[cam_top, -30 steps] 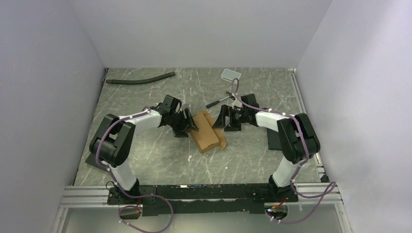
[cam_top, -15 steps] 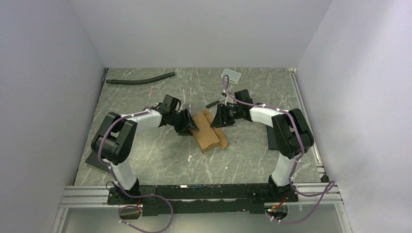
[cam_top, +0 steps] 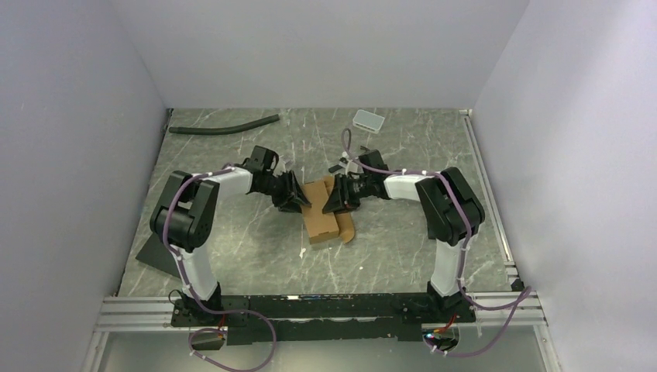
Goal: Fold the paper box
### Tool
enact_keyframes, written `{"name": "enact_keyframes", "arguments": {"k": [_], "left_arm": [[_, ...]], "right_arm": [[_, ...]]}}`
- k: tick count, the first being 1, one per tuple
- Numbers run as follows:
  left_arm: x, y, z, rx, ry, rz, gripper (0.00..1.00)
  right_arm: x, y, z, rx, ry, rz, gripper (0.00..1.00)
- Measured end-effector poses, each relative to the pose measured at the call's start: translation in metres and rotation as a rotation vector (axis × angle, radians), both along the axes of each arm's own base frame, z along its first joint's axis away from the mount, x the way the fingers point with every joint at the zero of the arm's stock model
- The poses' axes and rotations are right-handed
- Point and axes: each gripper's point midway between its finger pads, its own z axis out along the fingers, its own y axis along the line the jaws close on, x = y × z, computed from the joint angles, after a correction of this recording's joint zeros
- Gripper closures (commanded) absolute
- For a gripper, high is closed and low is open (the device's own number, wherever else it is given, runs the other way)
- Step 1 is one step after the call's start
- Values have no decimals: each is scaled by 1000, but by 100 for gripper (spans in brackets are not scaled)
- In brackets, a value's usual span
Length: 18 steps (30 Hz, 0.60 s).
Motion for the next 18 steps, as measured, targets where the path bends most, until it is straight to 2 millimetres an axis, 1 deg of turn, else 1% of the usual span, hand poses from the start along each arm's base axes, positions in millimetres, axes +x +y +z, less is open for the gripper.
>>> {"name": "enact_keyframes", "arguments": {"k": [5, 8, 11, 13, 15, 16, 17, 18], "left_arm": [[7, 15, 0, 43, -18, -53, 53], [12, 21, -1, 69, -39, -88, 51], [14, 22, 0, 84, -60, -117, 50], [17, 24, 0, 97, -77, -127, 50], [19, 25, 1, 107, -95, -135, 49], [21, 26, 1, 112, -104, -135, 49], [23, 28, 3, 120, -117, -132, 49], [25, 30, 4, 129, -129, -127, 48]], "right_arm": [[-13, 20, 3, 17, -17, 60, 46], [-17, 23, 4, -4, -59, 104, 40], [-18, 12, 8, -38, -113, 137, 33], [-20, 2, 16, -67, -170, 160, 30], [-17, -8, 29, -92, -258, 178, 20], [-16, -12, 39, -102, -323, 194, 7], [-13, -15, 48, -109, -381, 203, 1], [-10, -20, 59, -116, -464, 221, 0]]}}
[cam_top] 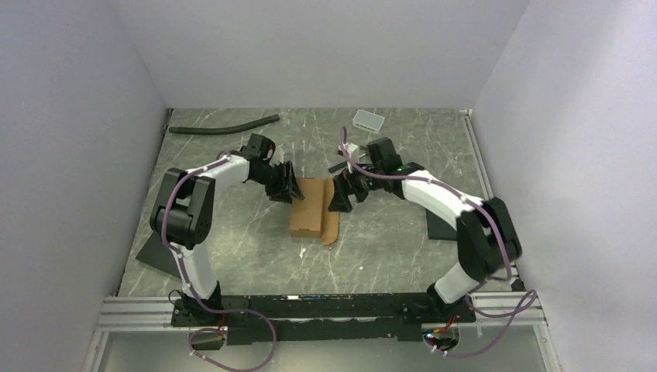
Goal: Fold the paper box
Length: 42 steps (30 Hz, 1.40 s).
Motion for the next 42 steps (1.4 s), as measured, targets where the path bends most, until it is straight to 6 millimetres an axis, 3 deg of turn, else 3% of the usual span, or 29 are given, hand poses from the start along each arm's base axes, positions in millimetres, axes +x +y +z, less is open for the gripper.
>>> {"name": "enact_keyframes", "arguments": {"k": [3, 7, 11, 12, 14, 18, 25, 32, 42], "left_arm": [[13, 14, 9, 57, -84, 36, 47], [22, 37, 41, 100, -228, 103, 35], [20, 55, 82, 102, -390, 167, 20], [18, 57, 88, 96, -413, 175, 12], [17, 60, 92, 82, -438, 194, 9], [8, 65, 73, 56, -373, 226, 13], [-4, 64, 39, -16, -237, 260, 20], [-5, 47, 29, -124, -195, 228, 24], [-13, 30, 13, -124, -147, 176, 38]], "right_arm": [[1, -11, 31, 5, -273, 94, 0], [-28, -23, 43, 29, -532, 330, 0], [-55, -19, 12, 23, -588, 619, 3], [-60, -17, 2, 13, -589, 663, 3], [-73, -12, -17, -13, -615, 752, 9], [-102, 1, -45, -74, -700, 906, 27], [-79, 20, -62, -203, -869, 900, 40], [-72, 27, -74, -254, -902, 894, 53], [-74, 29, -83, -264, -848, 860, 90]]}}
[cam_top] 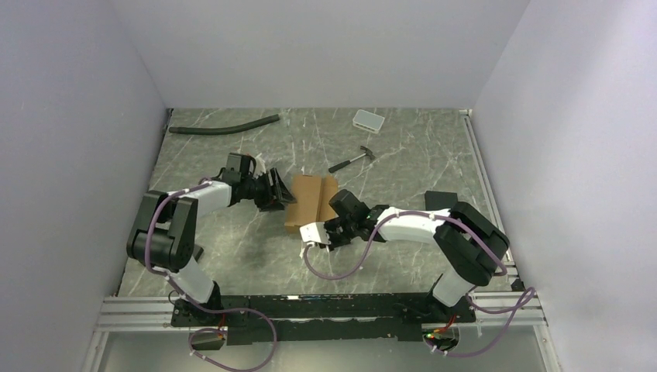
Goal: Fold the paper box
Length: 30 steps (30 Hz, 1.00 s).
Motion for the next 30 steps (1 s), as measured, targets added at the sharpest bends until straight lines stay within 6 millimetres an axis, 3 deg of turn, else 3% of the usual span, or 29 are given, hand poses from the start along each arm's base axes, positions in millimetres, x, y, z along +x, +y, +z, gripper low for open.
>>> {"name": "enact_keyframes", "arguments": {"k": [3, 8, 15, 30], "left_arm": [[-5, -3, -11, 25, 36, -12, 46], [-6, -7, -13, 33, 46, -26, 51], [-4, -10, -13, 27, 50, -37, 53], [-4, -15, -12, 32, 55, -47, 54]], "right_arm": [[4, 1, 3, 14, 23, -34, 97], [14, 0, 11, 44, 72, -106, 100], [26, -4, 16, 70, 162, -210, 100], [28, -2, 18, 67, 313, -321, 100]]}}
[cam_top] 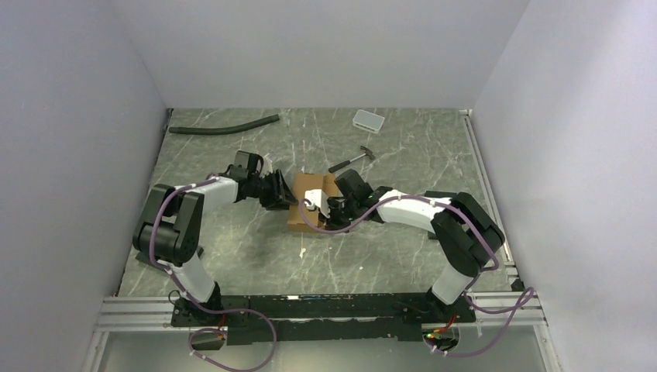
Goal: Fold the paper box
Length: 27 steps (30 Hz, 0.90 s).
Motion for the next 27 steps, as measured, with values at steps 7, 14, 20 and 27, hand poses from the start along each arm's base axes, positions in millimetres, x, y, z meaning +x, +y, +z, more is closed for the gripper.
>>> {"name": "enact_keyframes", "arguments": {"k": [7, 14, 20, 27], "left_arm": [[0, -7, 0, 7, -3, -9, 55], [0, -10, -1, 15, -4, -3, 56], [0, -11, -1, 14, 12, 15, 56], [0, -12, -1, 8, 30, 36, 56]], "right_arm": [[-3, 1, 1, -15, 44, -24, 100], [-10, 3, 1, -36, 60, -22, 100], [-10, 0, 1, -50, 67, -26, 100], [-5, -5, 0, -50, 92, -70, 100]]}}
